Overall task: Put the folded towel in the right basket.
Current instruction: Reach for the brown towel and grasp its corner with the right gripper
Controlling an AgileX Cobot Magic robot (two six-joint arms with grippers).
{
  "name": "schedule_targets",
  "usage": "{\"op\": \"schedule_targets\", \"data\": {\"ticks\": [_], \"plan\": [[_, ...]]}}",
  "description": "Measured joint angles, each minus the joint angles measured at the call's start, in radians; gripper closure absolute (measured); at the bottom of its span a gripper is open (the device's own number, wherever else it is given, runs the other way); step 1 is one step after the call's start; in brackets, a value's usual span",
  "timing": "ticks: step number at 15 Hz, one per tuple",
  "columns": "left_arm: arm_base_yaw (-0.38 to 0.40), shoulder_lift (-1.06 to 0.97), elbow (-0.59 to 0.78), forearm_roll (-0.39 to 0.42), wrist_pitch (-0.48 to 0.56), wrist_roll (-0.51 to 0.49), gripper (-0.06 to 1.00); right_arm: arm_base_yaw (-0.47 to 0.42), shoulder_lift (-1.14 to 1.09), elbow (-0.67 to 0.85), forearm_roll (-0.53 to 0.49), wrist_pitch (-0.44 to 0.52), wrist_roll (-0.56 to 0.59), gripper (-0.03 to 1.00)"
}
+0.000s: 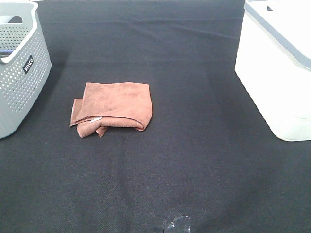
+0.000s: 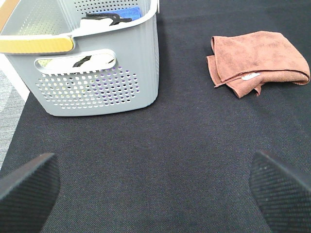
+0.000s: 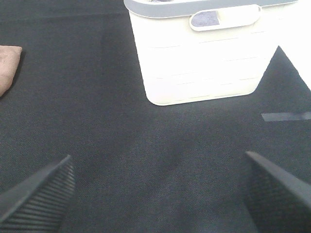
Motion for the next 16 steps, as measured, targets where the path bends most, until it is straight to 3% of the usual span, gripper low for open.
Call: {"op": "schedule_targets", "data": {"ticks": [16], "plan": [[0.000,0.000,0.000,0.000,0.000,0.000,-0.05,0.000,0.000,0.000,0.000,0.000,0.000,0.08]]}}
